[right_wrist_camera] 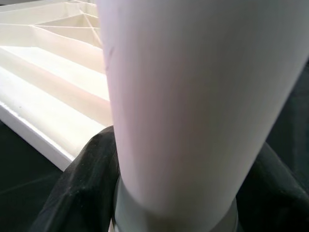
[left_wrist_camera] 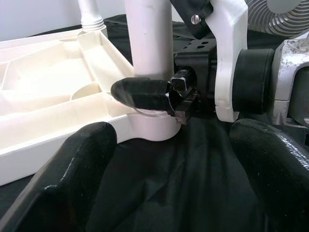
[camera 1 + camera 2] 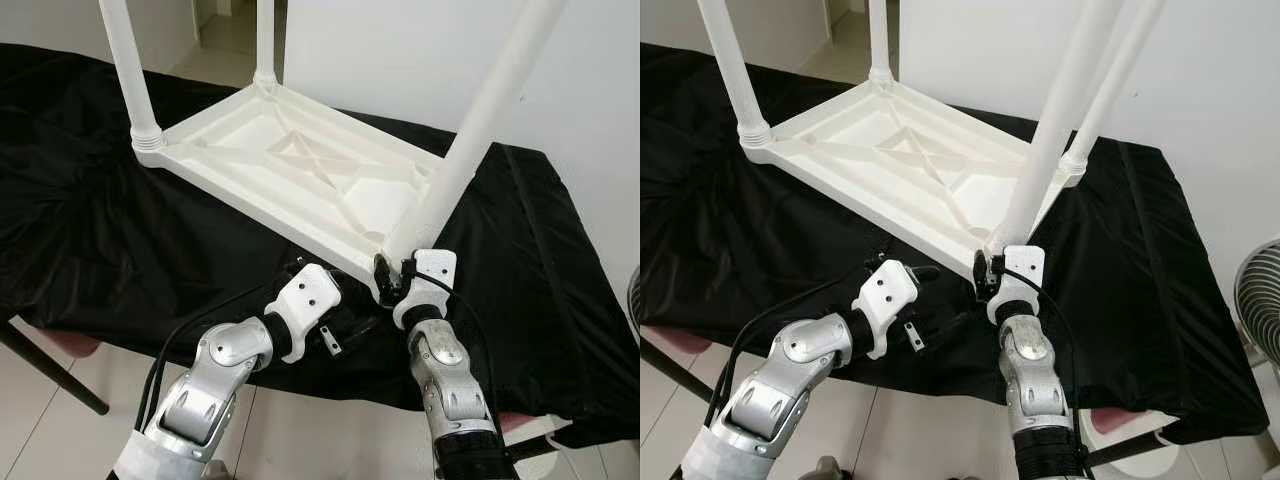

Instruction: Building children table

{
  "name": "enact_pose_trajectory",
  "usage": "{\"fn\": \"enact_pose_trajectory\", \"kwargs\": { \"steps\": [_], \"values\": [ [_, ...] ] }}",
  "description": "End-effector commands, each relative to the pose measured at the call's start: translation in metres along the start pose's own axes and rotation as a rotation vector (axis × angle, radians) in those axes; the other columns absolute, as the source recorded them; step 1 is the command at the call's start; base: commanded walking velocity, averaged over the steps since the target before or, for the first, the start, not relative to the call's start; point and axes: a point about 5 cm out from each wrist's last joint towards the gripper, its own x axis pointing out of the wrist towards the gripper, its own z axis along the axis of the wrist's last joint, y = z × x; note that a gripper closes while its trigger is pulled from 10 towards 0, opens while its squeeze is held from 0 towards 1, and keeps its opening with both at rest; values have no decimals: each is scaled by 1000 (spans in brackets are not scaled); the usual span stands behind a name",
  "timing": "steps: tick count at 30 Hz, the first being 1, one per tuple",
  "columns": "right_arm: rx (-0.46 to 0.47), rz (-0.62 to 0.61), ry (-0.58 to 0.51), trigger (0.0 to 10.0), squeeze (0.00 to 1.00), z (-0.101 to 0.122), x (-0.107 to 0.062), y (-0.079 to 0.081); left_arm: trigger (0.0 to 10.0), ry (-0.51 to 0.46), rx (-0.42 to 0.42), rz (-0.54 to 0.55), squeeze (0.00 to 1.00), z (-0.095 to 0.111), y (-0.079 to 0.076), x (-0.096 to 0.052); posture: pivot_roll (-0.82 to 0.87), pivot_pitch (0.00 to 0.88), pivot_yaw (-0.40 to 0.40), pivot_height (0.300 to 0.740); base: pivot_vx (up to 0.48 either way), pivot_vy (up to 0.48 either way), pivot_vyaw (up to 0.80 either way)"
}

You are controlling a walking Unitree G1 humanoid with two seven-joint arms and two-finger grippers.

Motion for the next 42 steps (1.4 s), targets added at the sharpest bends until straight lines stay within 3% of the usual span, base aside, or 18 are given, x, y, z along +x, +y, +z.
{"fn": "enact_pose_trajectory", "kwargs": {
  "steps": [1, 8, 9, 10, 11, 15, 17, 23, 27, 28, 34, 35, 40, 42],
  "values": [
    [-42, -71, 65, 0, 0, -14, -8, -9, 10000, -7, -1, 10, 0, 1, 0, 3, 125, 74, -96, 740, 0, 0, 0],
    [-28, 8, 40, 0, 0, -9, -8, -1, 10000, -6, -1, 10, 0, 1, -1, 2, 124, 75, -96, 740, 0, 0, 0],
    [-10, 23, 43, 10000, 529, -7, -8, -2, 10000, -6, -3, 9, 0, 1, -2, 2, 127, 74, -98, 740, 0, 0, 0],
    [3, 33, 47, 10000, 529, -7, -7, -2, 10000, -5, -4, 8, 0, 0, -3, 2, 127, 74, -98, 740, 0, 0, 0],
    [3, 46, 38, 10000, 1000, -5, -7, -4, 10000, -4, -5, 9, 0, 0, -4, 2, 128, 74, -100, 740, 0, 0, 0],
    [13, 59, 32, 10000, 1000, -3, -6, -6, 10000, -4, -6, 9, 0, 0, -4, 2, 129, 75, -101, 740, 0, 0, 0],
    [2, 180, 8, 10000, 1000, 4, -1, -12, 10000, -2, -8, 10, 0, 0, -5, 1, 130, 73, -102, 740, 0, 0, 0],
    [-26, 270, 23, 10000, 1000, 9, 7, -29, 10000, -2, -9, 8, 0, -1, -5, 2, 134, 60, -105, 740, 0, 0, 0],
    [-122, 401, 25, 10000, 1000, 12, 12, -37, 10000, -3, -4, 9, 0, 0, -4, 2, 135, 51, -104, 740, 0, 0, 0],
    [-150, 466, 21, 10000, 0, 14, 13, -38, 10000, -3, -3, 8, 0, 0, -3, 2, 134, 47, -101, 740, 0, 0, 0],
    [-187, 598, 7, 10000, 0, 19, 21, -40, 10000, -5, 1, 6, 0, 0, -2, 3, 131, 44, -98, 740, 0, 0, 0],
    [-198, 663, 12, 10000, 0, 16, 26, -37, 10000, -7, 4, 4, 0, 1, -1, 4, 135, 45, -98, 740, 0, 0, 0],
    [-178, 707, 15, 10000, 0, 15, 32, -34, 10000, -8, 7, 7, 0, 1, 0, 4, 144, 47, -100, 740, 0, 0, 0],
    [-177, 729, 22, 9529, 0, 14, 34, -32, 10000, -8, 7, 12, 0, 2, 0, 4, 151, 49, -102, 740, 0, 0, 0]
  ]
}}
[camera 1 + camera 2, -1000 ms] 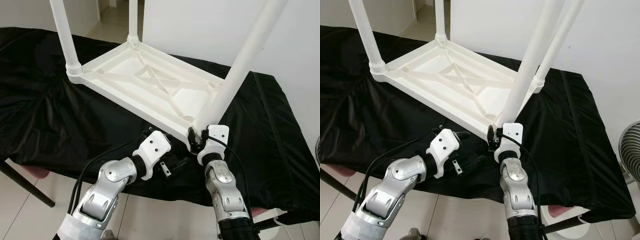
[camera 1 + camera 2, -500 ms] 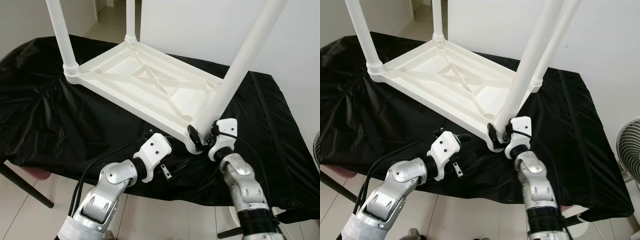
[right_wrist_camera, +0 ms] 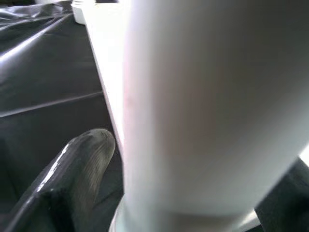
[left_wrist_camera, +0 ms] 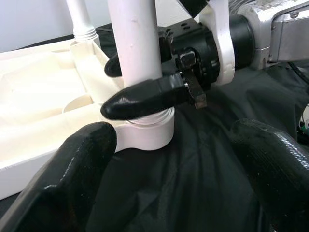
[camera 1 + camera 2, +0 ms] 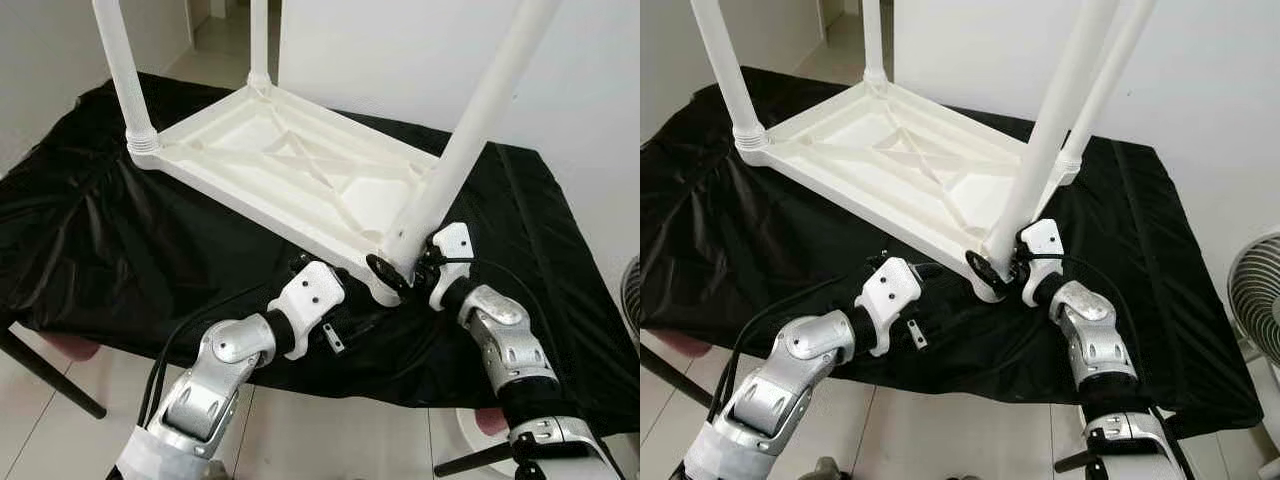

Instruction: Building children table

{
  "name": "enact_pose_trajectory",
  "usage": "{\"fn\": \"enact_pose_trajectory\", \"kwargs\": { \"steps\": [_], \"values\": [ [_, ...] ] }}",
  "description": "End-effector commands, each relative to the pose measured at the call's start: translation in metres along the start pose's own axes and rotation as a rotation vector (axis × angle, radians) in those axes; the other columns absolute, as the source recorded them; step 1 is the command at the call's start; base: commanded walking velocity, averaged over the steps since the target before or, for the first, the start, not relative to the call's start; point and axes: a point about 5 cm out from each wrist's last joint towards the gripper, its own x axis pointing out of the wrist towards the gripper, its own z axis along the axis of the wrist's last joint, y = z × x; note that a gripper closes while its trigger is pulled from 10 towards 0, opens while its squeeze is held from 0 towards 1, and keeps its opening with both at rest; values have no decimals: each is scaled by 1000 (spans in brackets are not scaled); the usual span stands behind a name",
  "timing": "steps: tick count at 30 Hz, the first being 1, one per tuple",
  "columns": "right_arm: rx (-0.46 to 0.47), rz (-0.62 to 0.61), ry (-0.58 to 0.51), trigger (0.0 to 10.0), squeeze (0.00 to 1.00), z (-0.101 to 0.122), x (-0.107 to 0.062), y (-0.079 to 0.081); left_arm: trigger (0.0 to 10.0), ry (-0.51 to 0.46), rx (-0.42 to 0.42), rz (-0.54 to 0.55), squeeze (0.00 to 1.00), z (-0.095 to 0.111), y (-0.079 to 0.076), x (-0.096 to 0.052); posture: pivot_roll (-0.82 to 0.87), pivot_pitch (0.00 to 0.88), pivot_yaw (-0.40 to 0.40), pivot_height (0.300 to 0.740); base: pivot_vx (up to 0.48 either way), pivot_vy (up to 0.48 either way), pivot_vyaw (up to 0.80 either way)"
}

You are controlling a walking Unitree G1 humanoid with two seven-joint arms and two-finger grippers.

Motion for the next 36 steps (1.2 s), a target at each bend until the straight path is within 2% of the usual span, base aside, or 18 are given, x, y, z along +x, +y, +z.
{"fn": "enact_pose_trajectory", "kwargs": {
  "steps": [1, 3, 4, 11, 15, 22, 24, 29, 31, 32, 33, 34, 35, 36],
  "values": [
    [-10, 25, 13, 9529, 0, -1, 2, 0, 10000, 6, -9, 19, 0, -2, 0, 1, 151, 49, -102, 740, 0, 0, 0],
    [-10, 40, 17, 9529, 0, -1, 4, 1, 10000, 6, -8, 22, 0, -2, 0, 1, 151, 49, -102, 740, 0, 0, 0],
    [-5, 70, 19, 0, 0, -3, 6, 0, 10000, 7, -8, 30, 0, -2, 1, 0, 161, 52, -108, 740, 0, 0, 0],
    [15, 99, 7, 0, 0, -5, 4, -3, 10000, 9, -9, 54, 0, -2, 3, -2, 166, 57, -115, 740, 0, 0, 0],
    [20, 67, -2, 0, 0, -7, 3, -4, 10000, 8, -10, 55, 0, -2, 3, -2, 162, 59, -113, 740, 0, 0, 0],
    [19, -110, -26, 0, 0, -15, -2, 0, 10000, 7, -10, 41, 0, -2, 2, -2, 149, 62, -99, 740, 0, 0, 0],
    [23, -126, -31, 0, 0, -15, -2, 1, 10000, 7, -11, 39, 0, -2, 2, -2, 149, 62, -99, 740, 0, 0, 0],
    [41, -254, -51, 0, 0, -13, 0, 11, 10000, 8, -10, 31, 0, -1, 1, -2, 145, 67, -94, 740, 0, 0, 0],
    [41, -254, -51, 0, 0, -13, 0, 11, 10000, 8, -10, 31, 0, -1, 1, -2, 145, 67, -94, 740, 0, 0, 0],
    [78, -371, -48, 0, 0, -14, 4, 20, 10000, 8, -12, 26, 0, -2, 1, -2, 137, 70, -88, 740, 0, 0, 0],
    [78, -371, -48, 0, 0, -14, 4, 20, 10000, 8, -12, 26, 0, -2, 1, -2, 137, 70, -88, 740, 0, 0, 0],
    [79, -461, -34, 0, 0, -14, 6, 25, 10000, 7, -13, 21, 0, -1, 0, -2, 137, 70, -88, 740, 0, 0, 0],
    [79, -461, -34, 0, 0, -14, 6, 25, 10000, 7, -13, 21, 0, -1, 0, -2, 137, 70, -88, 740, 0, 0, 0],
    [82, -536, -22, 0, 0, -15, 8, 29, 10000, 7, -14, 18, 0, -1, -1, -1, 137, 70, -86, 740, 0, 0, 0]
  ]
}}
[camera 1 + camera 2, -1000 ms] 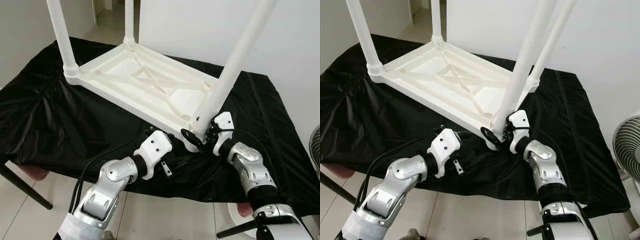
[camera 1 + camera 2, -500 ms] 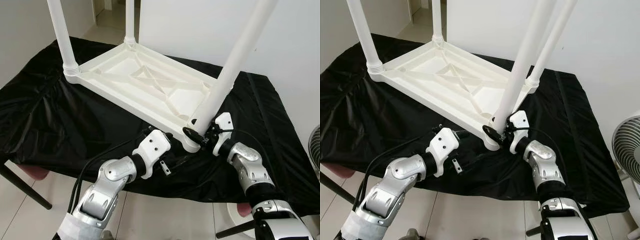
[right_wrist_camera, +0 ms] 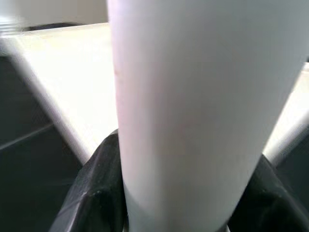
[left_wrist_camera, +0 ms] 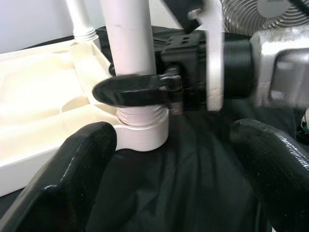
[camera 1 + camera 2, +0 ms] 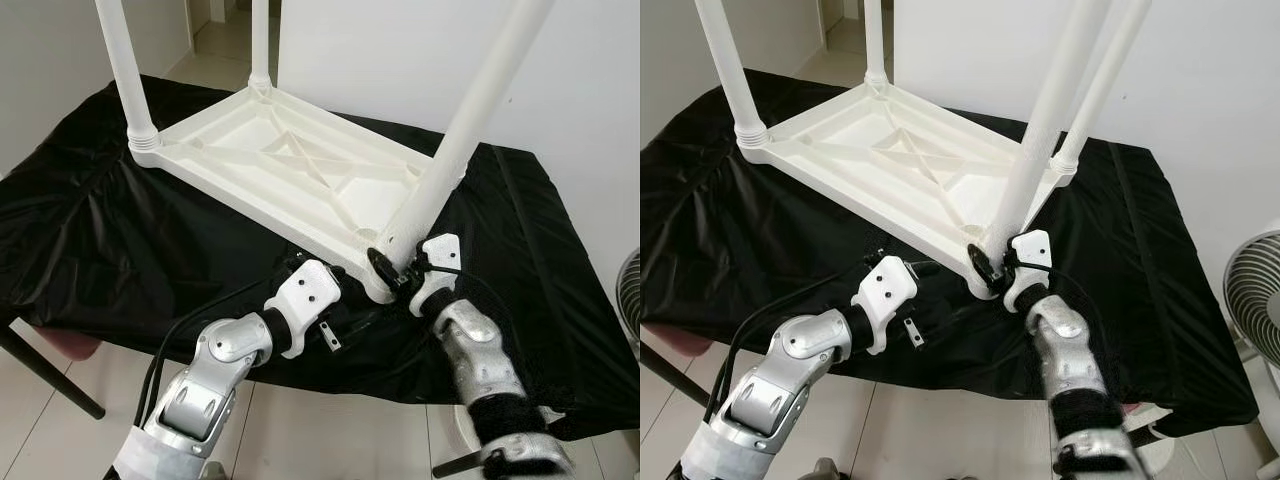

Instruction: Building children table

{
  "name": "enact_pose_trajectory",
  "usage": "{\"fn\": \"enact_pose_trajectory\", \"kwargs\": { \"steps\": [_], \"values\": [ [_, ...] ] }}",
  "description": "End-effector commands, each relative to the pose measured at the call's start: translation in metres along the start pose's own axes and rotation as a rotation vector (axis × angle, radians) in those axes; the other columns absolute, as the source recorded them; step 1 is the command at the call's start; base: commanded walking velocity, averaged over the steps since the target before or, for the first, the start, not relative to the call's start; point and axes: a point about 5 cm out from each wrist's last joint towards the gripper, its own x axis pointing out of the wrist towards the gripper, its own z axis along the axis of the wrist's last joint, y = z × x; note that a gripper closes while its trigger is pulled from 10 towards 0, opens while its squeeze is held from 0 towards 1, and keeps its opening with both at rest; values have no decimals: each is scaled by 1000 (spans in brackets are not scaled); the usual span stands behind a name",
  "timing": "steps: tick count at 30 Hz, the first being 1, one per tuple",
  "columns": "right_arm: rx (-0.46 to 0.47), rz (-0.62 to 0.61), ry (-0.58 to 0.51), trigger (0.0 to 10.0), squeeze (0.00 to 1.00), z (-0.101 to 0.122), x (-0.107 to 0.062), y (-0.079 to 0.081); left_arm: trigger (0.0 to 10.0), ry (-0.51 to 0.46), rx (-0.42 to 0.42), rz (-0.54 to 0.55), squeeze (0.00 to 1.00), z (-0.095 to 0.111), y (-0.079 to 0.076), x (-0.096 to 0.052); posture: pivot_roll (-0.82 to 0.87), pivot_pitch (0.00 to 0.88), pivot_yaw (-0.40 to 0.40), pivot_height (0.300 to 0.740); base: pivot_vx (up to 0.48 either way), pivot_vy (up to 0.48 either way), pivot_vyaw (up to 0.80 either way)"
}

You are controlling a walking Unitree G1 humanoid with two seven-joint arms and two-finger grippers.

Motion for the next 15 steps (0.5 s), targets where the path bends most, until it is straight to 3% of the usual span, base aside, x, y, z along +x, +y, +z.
{"fn": "enact_pose_trajectory", "kwargs": {
  "steps": [1, 8, 15],
  "values": [
    [-44, -143, 67, 0, 0, -9, -4, -3, 10000, 4, -14, 6, 0, -1, -3, 1, 136, 70, -85, 740, 0, 0, 0],
    [-36, -355, 69, 0, 0, -6, -8, 10, 10000, 5, -16, 3, 0, -1, -4, 0, 142, 74, -87, 740, 0, 0, 0],
    [-59, -345, 78, 0, 0, -2, -9, 15, 10000, 5, -20, 4, 0, -1, -5, 0, 142, 74, -92, 740, 0, 0, 0]
  ]
}}
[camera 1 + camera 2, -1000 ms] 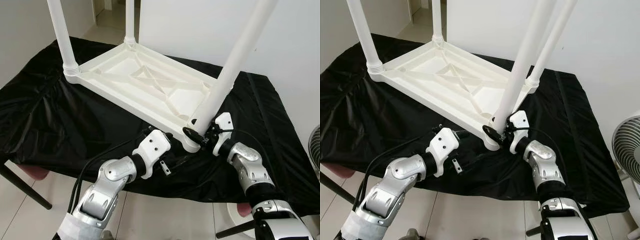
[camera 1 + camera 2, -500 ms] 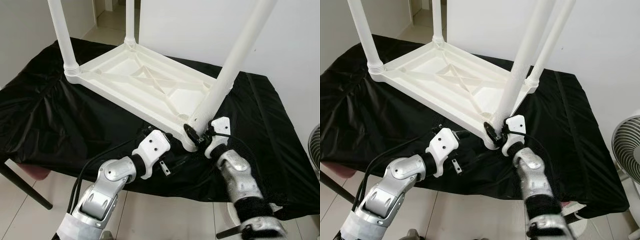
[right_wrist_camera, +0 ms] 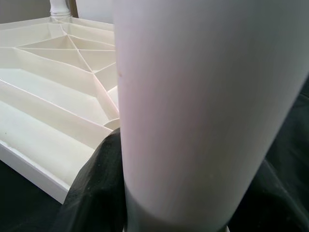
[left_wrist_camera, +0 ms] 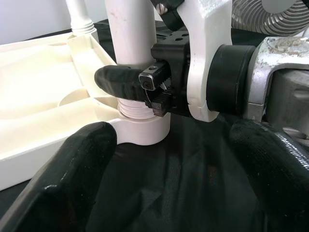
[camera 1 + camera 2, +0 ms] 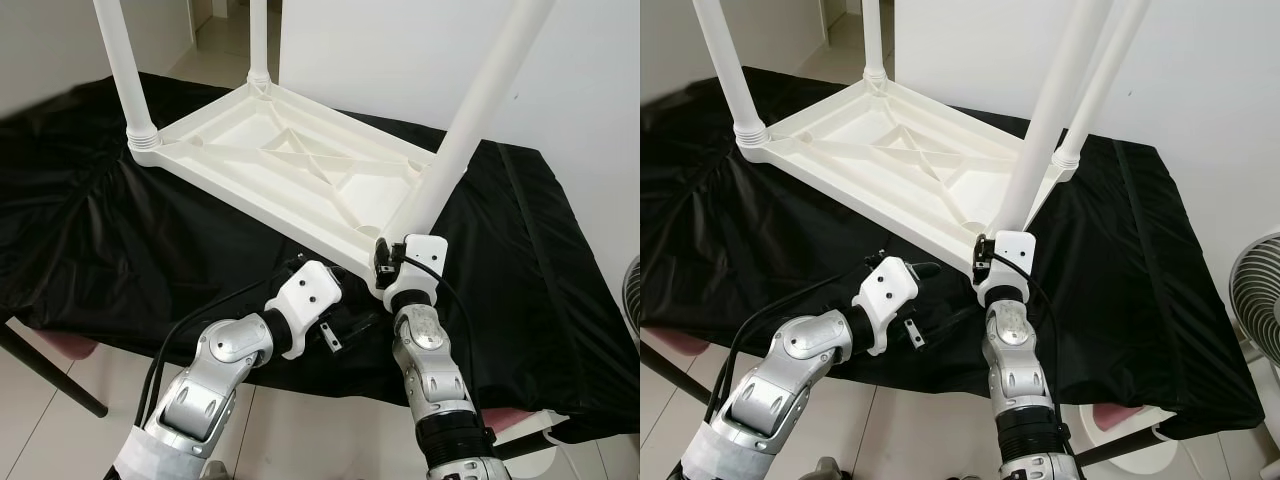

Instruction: Building children table

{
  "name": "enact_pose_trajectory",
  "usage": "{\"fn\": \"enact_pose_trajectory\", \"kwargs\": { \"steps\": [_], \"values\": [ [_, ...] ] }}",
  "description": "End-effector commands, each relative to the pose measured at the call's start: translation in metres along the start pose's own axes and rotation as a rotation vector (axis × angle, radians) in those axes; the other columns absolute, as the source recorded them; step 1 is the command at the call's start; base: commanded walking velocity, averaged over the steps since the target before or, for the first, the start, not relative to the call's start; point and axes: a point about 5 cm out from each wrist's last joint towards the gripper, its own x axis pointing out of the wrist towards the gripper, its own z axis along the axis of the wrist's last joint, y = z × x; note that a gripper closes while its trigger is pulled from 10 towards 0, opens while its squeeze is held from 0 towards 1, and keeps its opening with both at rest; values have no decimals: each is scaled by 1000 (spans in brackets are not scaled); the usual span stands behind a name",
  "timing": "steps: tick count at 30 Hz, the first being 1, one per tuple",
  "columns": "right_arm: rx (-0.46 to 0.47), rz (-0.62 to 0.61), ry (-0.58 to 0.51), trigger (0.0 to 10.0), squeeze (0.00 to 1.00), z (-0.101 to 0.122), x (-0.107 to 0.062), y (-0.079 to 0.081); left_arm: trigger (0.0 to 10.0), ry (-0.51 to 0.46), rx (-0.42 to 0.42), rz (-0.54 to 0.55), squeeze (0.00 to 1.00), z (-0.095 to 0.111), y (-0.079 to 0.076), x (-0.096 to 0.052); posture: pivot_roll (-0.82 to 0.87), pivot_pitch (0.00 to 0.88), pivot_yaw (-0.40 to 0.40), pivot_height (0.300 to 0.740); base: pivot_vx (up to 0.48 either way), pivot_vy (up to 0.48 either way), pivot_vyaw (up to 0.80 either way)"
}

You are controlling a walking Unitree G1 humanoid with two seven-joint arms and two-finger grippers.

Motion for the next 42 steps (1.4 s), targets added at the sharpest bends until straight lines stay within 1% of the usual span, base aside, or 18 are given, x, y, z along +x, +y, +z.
{"fn": "enact_pose_trajectory", "kwargs": {
  "steps": [1, 4, 5, 6, 7, 8, 12, 16, 19, 20, 21, 22, 25, 29, 31, 35, 41, 42],
  "values": [
    [-83, -17, 51, 0, 0, -9, -3, -8, 10000, -4, -13, 8, 0, 0, -4, 0, 142, 74, -92, 740, 0, 0, 0],
    [-76, -5, 44, 0, 0, -6, -4, -5, 10000, -4, -12, 12, 0, 0, -3, 0, 144, 74, -94, 740, 0, 0, 0],
    [-77, -5, 45, 4039, 0, -6, -4, -4, 10000, -5, -13, 13, 0, 0, -3, 0, 143, 73, -95, 740, 0, 0, 0],
    [-77, -5, 45, 4039, 0, -6, -4, -4, 10000, -5, -13, 13, 0, 0, -3, 0, 143, 73, -95, 740, 0, 0, 0],
    [-64, -6, 41, 10000, 0, -5, -3, -6, 10000, -5, -13, 14, 0, 0, -3, 0, 143, 73, -96, 740, 0, 0, 0],
    [-58, -12, 38, 10000, 1000, -4, -3, -10, 10000, -5, -14, 15, 0, 0, -3, 0, 141, 72, -96, 740, 0, 0, 0],
    [-42, -7, 24, 10000, 1000, -2, -1, -15, 10000, -4, -15, 13, 0, 0, -4, 0, 142, 72, -97, 740, 0, 0, 0],
    [26, 125, -10, 10000, 1000, 6, 1, -23, 10000, -4, -13, 13, 0, 0, -4, 0, 140, 69, -100, 740, 0, 0, 0],
    [-15, 288, -4, 10000, 1000, 8, 1, -28, 10000, -5, -13, 10, 0, -1, -5, 1, 138, 64, -100, 740, 0, 0, 0],
    [-15, 288, -4, 10000, 1000, 8, 1, -28, 10000, -5, -13, 10, 0, -1, -5, 1, 138, 64, -100, 740, 0, 0, 0],
    [-33, 360, -6, 10000, 0, 10, 1, -32, 10000, -5, -12, 9, 0, -1, -5, 1, 138, 60, -98, 740, 0, 0, 0],
    [-33, 360, -6, 10000, 0, 10, 1, -32, 10000, -5, -12, 9, 0, -1, -5, 1, 138, 60, -98, 740, 0, 0, 0],
    [-84, 482, -7, 10000, 0, 12, 3, -40, 10000, -6, -10, 6, 0, -1, -4, 2, 136, 52, -96, 740, 0, 0, 0],
    [-102, 557, 1, 10000, 0, 12, 5, -43, 10000, -6, -7, 2, 0, 0, -4, 2, 136, 50, -95, 740, 0, 0, 0],
    [-146, 693, 7, 10000, 0, 12, 9, -44, 10000, -7, -5, -2, 0, 0, -4, 2, 140, 42, -91, 740, 0, 0, 0],
    [-144, 746, 14, 10000, 0, 11, 11, -44, 10000, -7, -3, -4, 0, 0, -3, 2, 142, 40, -90, 740, 0, 0, 0],
    [-162, 812, 64, 10000, 0, 4, 27, -44, 10000, -6, 4, 2, 0, 1, -1, 2, 157, 37, -89, 740, 0, 0, 0],
    [-161, 832, 78, 8471, 0, 3, 29, -44, 10000, -6, 5, 5, 0, 1, 0, 1, 163, 40, -90, 740, 0, 0, 0]
  ]
}}
